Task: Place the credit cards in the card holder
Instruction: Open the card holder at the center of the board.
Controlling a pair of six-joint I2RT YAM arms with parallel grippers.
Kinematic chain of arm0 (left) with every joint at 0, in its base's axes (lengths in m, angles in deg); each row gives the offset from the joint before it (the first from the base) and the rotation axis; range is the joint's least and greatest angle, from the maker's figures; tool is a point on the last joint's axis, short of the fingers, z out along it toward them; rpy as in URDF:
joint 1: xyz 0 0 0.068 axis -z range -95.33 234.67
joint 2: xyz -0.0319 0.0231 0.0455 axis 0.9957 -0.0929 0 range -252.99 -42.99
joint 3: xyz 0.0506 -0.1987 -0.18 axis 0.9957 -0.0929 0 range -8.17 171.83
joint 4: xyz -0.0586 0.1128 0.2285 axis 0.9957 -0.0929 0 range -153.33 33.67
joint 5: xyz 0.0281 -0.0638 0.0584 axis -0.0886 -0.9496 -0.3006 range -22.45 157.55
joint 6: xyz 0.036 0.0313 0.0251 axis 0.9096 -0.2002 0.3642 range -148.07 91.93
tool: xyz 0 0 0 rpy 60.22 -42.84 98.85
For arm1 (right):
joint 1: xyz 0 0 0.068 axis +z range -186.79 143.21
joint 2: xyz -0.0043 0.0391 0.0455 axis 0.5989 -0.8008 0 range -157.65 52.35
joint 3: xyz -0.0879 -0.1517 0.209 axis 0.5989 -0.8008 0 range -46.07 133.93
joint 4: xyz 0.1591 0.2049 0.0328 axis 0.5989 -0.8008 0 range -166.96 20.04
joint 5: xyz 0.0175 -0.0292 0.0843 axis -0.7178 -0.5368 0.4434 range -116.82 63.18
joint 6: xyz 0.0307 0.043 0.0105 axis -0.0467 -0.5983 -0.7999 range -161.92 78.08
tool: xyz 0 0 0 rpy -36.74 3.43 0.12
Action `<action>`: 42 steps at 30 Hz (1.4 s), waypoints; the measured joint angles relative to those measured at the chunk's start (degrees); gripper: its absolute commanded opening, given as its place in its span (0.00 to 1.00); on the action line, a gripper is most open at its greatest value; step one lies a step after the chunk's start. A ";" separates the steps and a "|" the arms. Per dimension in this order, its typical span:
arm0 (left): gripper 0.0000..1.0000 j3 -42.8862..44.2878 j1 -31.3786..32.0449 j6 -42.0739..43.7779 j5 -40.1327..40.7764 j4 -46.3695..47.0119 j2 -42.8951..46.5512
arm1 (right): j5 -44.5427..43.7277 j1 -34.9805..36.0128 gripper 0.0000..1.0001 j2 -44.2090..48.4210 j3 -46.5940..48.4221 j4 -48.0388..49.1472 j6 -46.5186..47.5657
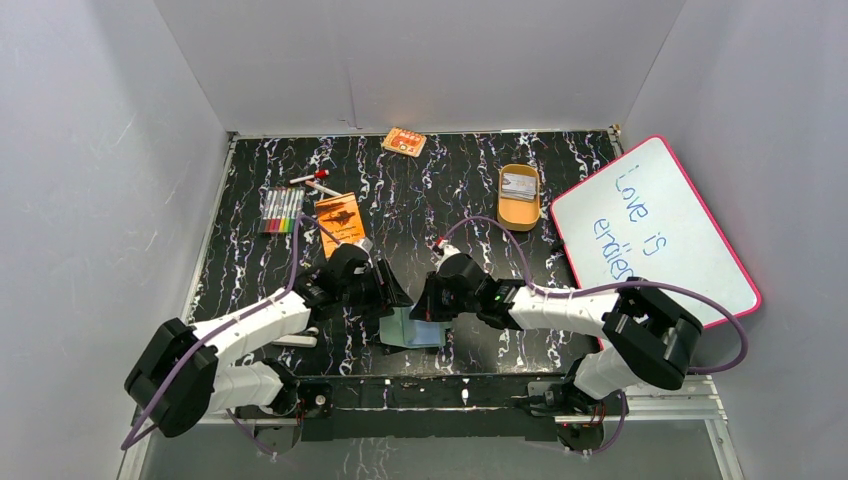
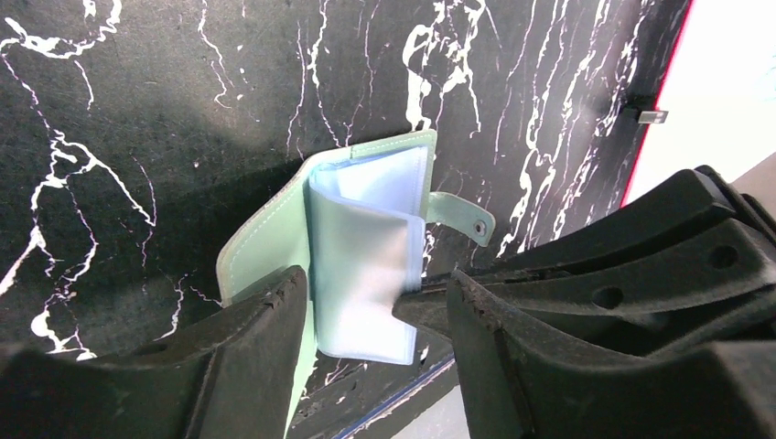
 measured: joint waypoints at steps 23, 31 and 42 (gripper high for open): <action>0.19 -0.22 0.02 1.42 1.55 0.72 -3.41 | 0.31 0.00 0.16 3.74 -4.63 3.28 0.35; 0.16 -0.22 0.02 1.95 6.01 -3.23 -1.57 | -0.52 0.00 0.00 4.42 -4.63 2.67 -0.15; 0.60 1.60 0.02 4.24 10.29 -9.64 2.56 | -0.50 0.00 0.00 4.39 -4.61 1.95 -0.11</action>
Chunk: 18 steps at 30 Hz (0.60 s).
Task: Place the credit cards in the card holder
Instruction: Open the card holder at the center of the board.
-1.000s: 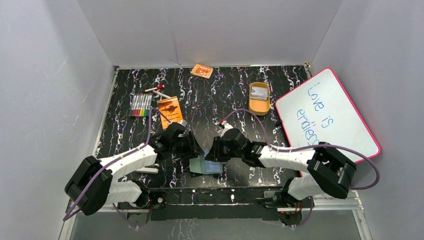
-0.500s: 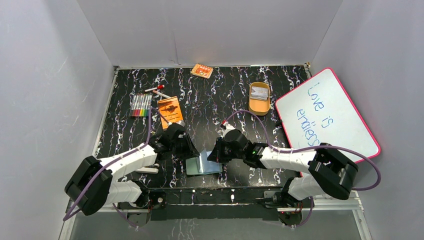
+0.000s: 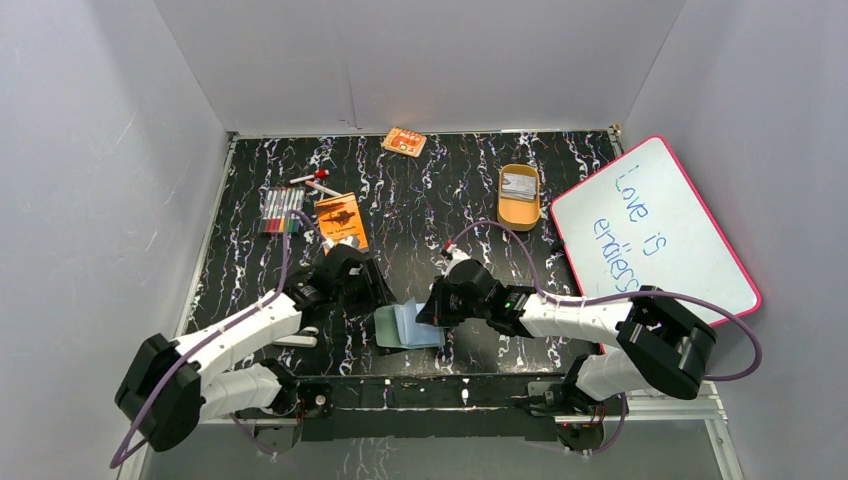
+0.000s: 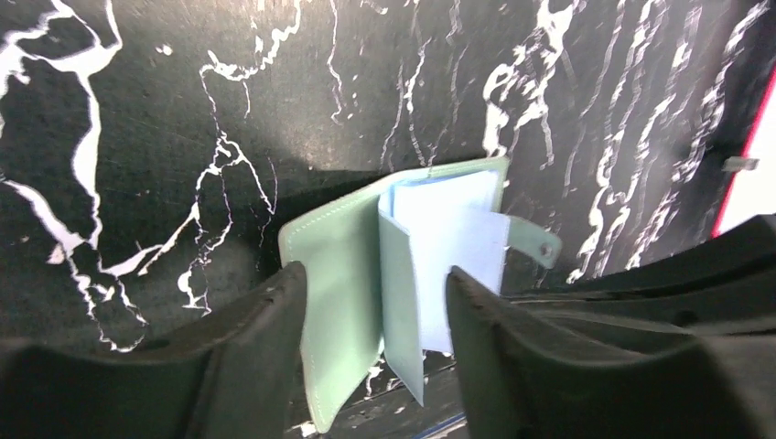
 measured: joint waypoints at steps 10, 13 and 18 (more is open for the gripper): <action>0.57 3.21 -0.02 1.36 2.56 -2.25 10.62 | 0.55 0.00 0.00 -1.44 0.76 -0.63 0.37; 0.51 2.95 -0.02 0.96 -1.46 1.73 9.40 | 1.05 0.00 0.00 -2.38 1.53 -0.59 0.57; 0.32 2.01 0.00 -0.44 -7.34 8.87 5.42 | 1.36 0.00 0.00 -2.58 2.32 -0.55 0.79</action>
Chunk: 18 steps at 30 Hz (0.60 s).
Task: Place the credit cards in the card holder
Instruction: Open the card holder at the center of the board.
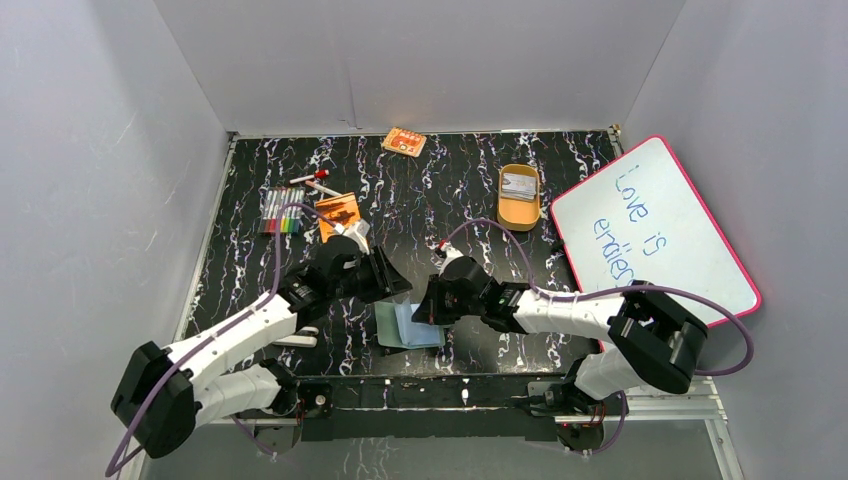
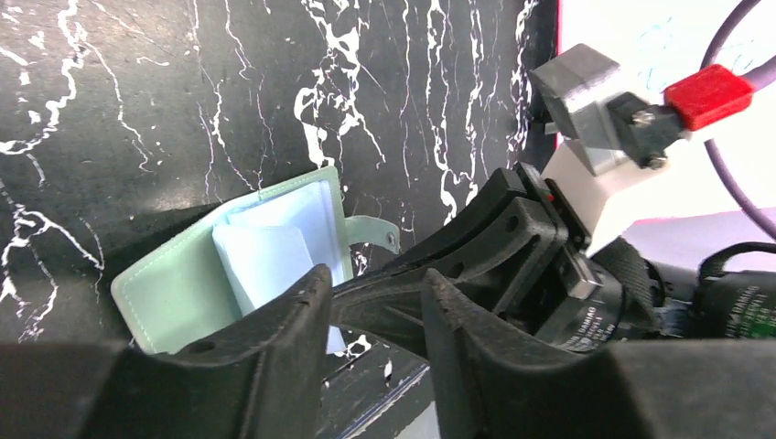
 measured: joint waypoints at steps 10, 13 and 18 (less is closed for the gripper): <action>0.05 -7.10 0.00 -1.79 -3.78 5.40 -6.45 | 0.22 0.00 0.00 -0.02 0.04 0.04 0.04; 0.03 -9.90 0.00 -2.36 -3.37 4.92 -6.34 | 0.50 0.00 0.00 -0.28 0.04 0.20 0.04; 0.01 -11.85 0.00 -2.62 -2.69 4.59 -6.23 | 2.16 0.00 0.01 -1.53 0.04 1.51 0.09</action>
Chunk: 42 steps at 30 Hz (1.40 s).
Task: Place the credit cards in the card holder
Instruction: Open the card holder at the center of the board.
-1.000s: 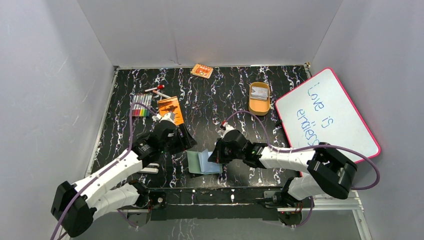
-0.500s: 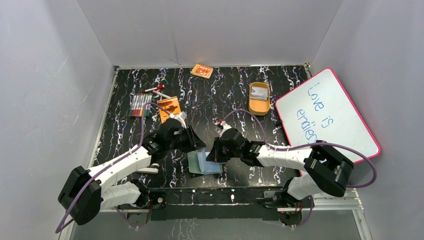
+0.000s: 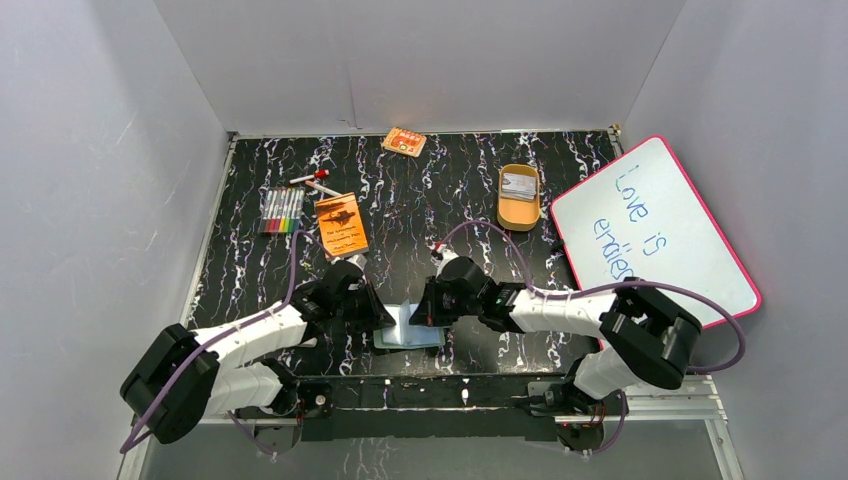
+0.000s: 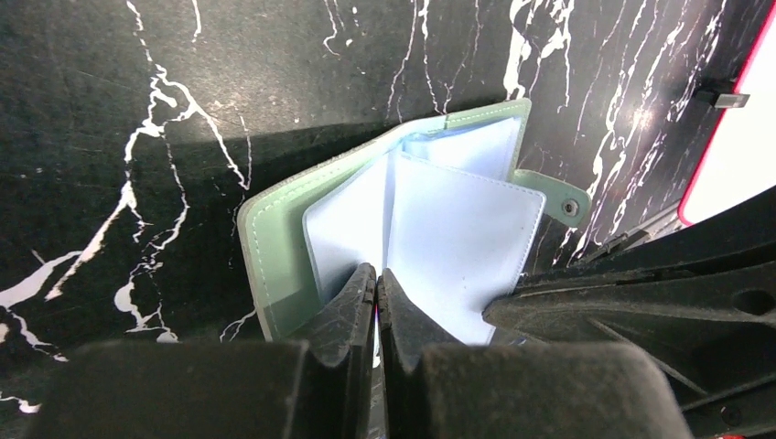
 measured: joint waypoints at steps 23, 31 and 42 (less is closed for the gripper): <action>0.02 1.57 0.00 0.11 9.07 -9.03 0.85 | 9.57 0.33 0.48 -7.85 4.00 7.45 1.95; 0.05 2.32 0.00 0.09 11.74 -11.89 2.14 | 11.02 0.57 0.48 -10.32 4.50 8.31 2.78; 0.13 5.55 0.00 -0.15 18.12 -19.41 10.80 | 9.86 0.63 0.48 -10.71 4.50 7.61 3.13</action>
